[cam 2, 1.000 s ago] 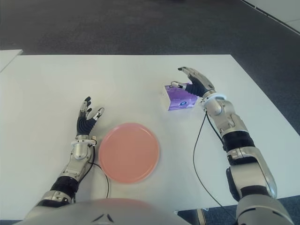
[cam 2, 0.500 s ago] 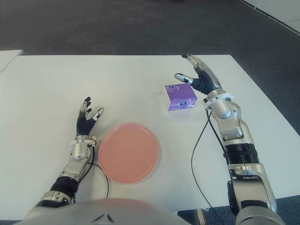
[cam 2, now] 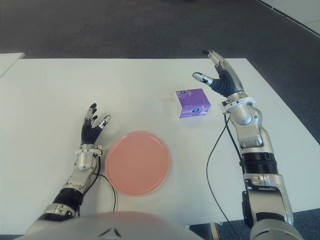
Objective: Put the tissue paper into the plate.
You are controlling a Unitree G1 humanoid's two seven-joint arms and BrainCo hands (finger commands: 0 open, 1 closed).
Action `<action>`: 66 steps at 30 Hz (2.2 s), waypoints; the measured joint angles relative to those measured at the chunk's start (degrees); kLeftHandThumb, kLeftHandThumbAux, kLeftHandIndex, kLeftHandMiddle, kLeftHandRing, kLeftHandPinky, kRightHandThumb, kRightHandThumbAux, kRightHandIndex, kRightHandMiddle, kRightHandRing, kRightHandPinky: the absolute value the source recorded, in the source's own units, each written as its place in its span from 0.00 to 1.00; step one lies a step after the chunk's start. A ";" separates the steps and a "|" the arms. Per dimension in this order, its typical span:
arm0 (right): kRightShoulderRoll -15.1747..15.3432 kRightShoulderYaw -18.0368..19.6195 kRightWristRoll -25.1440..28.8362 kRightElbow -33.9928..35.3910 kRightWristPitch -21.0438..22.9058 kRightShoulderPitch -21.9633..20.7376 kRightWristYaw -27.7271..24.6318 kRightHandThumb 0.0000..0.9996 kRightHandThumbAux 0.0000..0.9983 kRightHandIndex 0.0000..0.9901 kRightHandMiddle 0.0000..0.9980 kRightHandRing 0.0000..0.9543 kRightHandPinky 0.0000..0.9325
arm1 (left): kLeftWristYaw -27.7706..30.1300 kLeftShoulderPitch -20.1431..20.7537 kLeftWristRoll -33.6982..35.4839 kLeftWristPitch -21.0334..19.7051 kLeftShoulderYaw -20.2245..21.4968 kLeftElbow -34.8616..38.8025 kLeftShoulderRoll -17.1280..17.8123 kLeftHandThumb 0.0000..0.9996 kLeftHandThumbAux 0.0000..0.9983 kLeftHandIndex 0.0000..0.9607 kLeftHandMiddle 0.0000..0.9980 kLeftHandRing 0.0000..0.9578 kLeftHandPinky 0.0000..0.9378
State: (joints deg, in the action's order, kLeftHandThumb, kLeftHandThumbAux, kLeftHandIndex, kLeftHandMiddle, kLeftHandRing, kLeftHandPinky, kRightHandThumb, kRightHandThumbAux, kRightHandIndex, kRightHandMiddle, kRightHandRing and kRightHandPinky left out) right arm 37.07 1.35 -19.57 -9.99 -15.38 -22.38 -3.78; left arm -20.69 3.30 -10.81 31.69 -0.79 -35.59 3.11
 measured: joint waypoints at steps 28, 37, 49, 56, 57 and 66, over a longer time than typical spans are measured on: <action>7.35 -18.96 -26.52 -21.03 -9.79 -10.25 6.16 0.51 0.13 0.00 0.00 0.00 0.00 | 0.12 0.24 -0.31 0.01 -0.08 -0.35 0.37 0.02 0.54 0.00 0.00 0.00 0.00; 4.36 -25.38 -32.13 -38.42 -11.73 -15.14 18.52 0.48 0.14 0.00 0.00 0.00 0.00 | 0.12 0.30 -0.41 0.27 -0.08 -0.19 0.38 0.02 0.54 0.00 0.00 0.00 0.00; 0.98 -34.55 -36.75 -56.16 -15.29 -20.95 31.90 0.46 0.12 0.00 0.00 0.00 0.00 | 0.12 0.20 -0.41 0.01 -0.08 -0.23 0.30 0.02 0.52 0.00 0.00 0.00 0.00; 0.98 -37.32 -36.93 -58.49 -15.82 -21.86 33.92 0.45 0.12 0.00 0.00 0.00 0.00 | 0.01 0.17 -0.44 0.47 -0.12 -0.22 0.30 0.01 0.53 0.00 0.00 0.00 0.00; 0.96 -37.66 -36.93 -58.68 -15.87 -21.86 34.10 0.45 0.12 0.00 0.00 0.00 0.00 | -0.02 0.17 -0.45 0.48 -0.13 -0.21 0.30 0.01 0.54 0.00 0.00 0.00 0.00; 0.97 -39.98 -36.91 -60.06 -15.90 -21.97 35.03 0.46 0.12 0.00 0.00 0.00 0.00 | -0.03 0.10 -0.48 0.10 -0.16 -0.15 0.36 0.02 0.54 0.00 0.00 0.00 0.00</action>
State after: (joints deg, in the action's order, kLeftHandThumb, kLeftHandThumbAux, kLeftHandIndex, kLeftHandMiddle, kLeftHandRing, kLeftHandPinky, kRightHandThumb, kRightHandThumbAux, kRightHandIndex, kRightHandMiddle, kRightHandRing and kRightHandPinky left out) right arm 38.04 -38.63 -56.49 -70.06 -31.28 -44.36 31.25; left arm -20.73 3.40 -11.29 31.80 -0.95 -35.73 3.47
